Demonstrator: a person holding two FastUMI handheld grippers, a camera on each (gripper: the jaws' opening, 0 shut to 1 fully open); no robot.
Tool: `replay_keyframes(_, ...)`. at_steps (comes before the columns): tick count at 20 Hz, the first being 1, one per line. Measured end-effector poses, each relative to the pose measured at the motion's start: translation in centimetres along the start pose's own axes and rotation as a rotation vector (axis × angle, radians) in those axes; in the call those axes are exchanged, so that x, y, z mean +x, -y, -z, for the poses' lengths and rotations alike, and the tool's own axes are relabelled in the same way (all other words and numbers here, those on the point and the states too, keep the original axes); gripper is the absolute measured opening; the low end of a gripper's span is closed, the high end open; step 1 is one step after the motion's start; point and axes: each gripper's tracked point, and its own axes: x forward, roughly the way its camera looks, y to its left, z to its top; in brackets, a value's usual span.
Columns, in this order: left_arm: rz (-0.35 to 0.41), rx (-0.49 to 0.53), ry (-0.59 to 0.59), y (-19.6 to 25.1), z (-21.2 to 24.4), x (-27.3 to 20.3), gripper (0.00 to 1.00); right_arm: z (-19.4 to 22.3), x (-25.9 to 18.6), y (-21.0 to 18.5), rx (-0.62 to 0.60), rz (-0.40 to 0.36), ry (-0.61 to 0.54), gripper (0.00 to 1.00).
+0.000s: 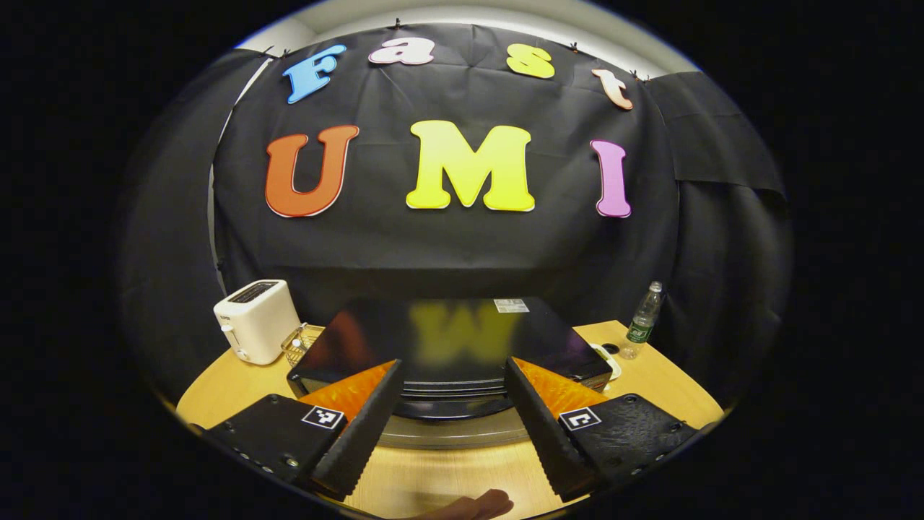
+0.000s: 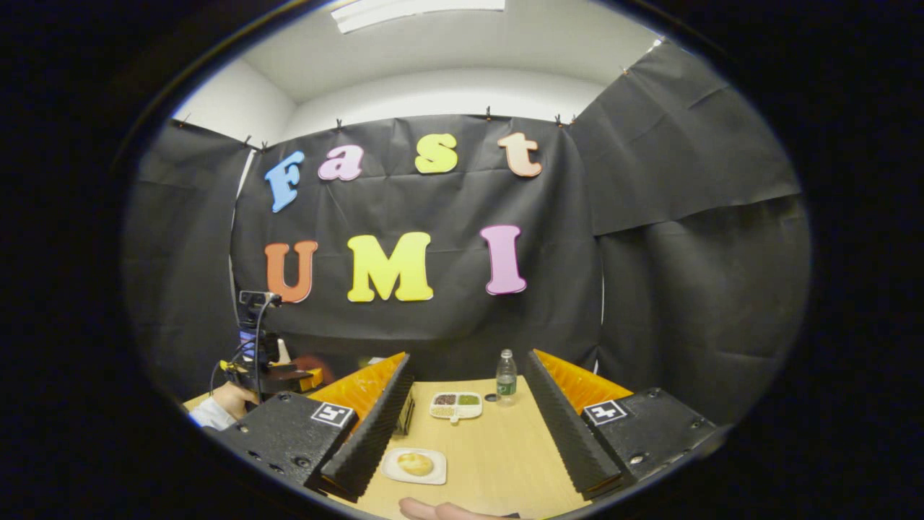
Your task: Open the electric oven with the left hand, put the food in, and close the electric oven.
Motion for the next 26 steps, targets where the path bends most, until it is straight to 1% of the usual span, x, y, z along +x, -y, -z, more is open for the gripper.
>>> replay_keyframes(1, 0.001, -0.006, -0.015, -0.1, 0.7, 0.5, 0.93, -0.1, 0.0, 0.3, -0.002, 0.005, 0.004, 1.0)
replay_keyframes(2, 0.002, -0.013, -0.032, -0.1, 1.3, 0.9, 0.93, -0.2, -0.1, 0.5, -0.003, 0.009, 0.008, 0.94)
replay_keyframes(3, 0.005, -0.02, -0.052, -0.1, 1.8, 1.3, 0.93, -0.1, -0.2, 0.7, -0.005, 0.014, 0.009, 0.94)
replay_keyframes(4, 0.008, -0.031, -0.07, -0.1, 2.4, 1.5, 0.93, 0.0, -0.2, 0.9, -0.006, 0.018, 0.008, 1.0)
replay_keyframes(5, 0.002, -0.035, -0.068, -0.3, 2.5, 1.3, 0.93, 0.2, -0.2, 1.0, -0.004, 0.02, 0.006, 1.0)
replay_keyframes(6, 0.009, -0.025, -0.047, -0.2, 2.1, 1.5, 0.93, 0.3, -0.3, 0.9, 0.0, 0.019, 0.001, 1.0)
replay_keyframes(7, 0.004, -0.012, -0.078, -0.1, 2.8, 1.4, 0.91, 0.6, -0.3, 0.8, 0.001, 0.014, -0.005, 1.0)
replay_keyframes(8, -0.005, 0.017, -0.067, -0.2, 2.8, 1.3, 0.94, 0.8, -0.4, 0.7, 0.005, 0.008, -0.01, 1.0)
replay_keyframes(9, -0.014, 0.042, -0.071, -0.2, 3.1, 1.4, 0.94, 0.8, -0.4, 0.6, 0.008, 0.007, -0.012, 1.0)
replay_keyframes(10, -0.021, 0.044, -0.071, -0.3, 3.0, 1.2, 0.94, 0.7, -0.5, 0.7, 0.008, 0.008, -0.012, 0.94)
replay_keyframes(11, -0.023, 0.034, -0.075, -0.1, 3.1, 1.1, 0.95, 0.8, -0.4, 0.7, 0.008, 0.008, -0.01, 0.94)
replay_keyframes(13, -0.022, 0.014, -0.092, 0.0, 3.5, 0.6, 0.94, 0.8, -0.5, 0.9, 0.014, 0.014, -0.011, 0.94)
replay_keyframes(14, -0.022, 0.013, -0.097, 0.0, 3.6, 0.3, 0.95, 0.8, -0.6, 1.0, 0.016, 0.018, -0.011, 1.0)
replay_keyframes(22, -0.028, 0.024, -0.11, 0.3, 5.7, -3.0, 0.96, 1.6, -1.4, 0.3, 0.031, 0.007, -0.021, 1.0)
replay_keyframes(23, -0.027, 0.03, -0.11, 0.5, 6.1, -3.5, 0.96, 1.7, -1.6, 0.2, 0.033, 0.003, -0.02, 0.94)
replay_keyframes(24, -0.026, 0.033, -0.111, 0.5, 6.5, -4.2, 0.96, 1.6, -1.8, -0.1, 0.032, 0.0, -0.017, 1.0)
replay_keyframes(26, -0.02, 0.025, -0.12, 0.6, 7.5, -5.2, 0.96, 1.9, -2.1, -0.2, 0.031, -0.003, -0.016, 1.0)
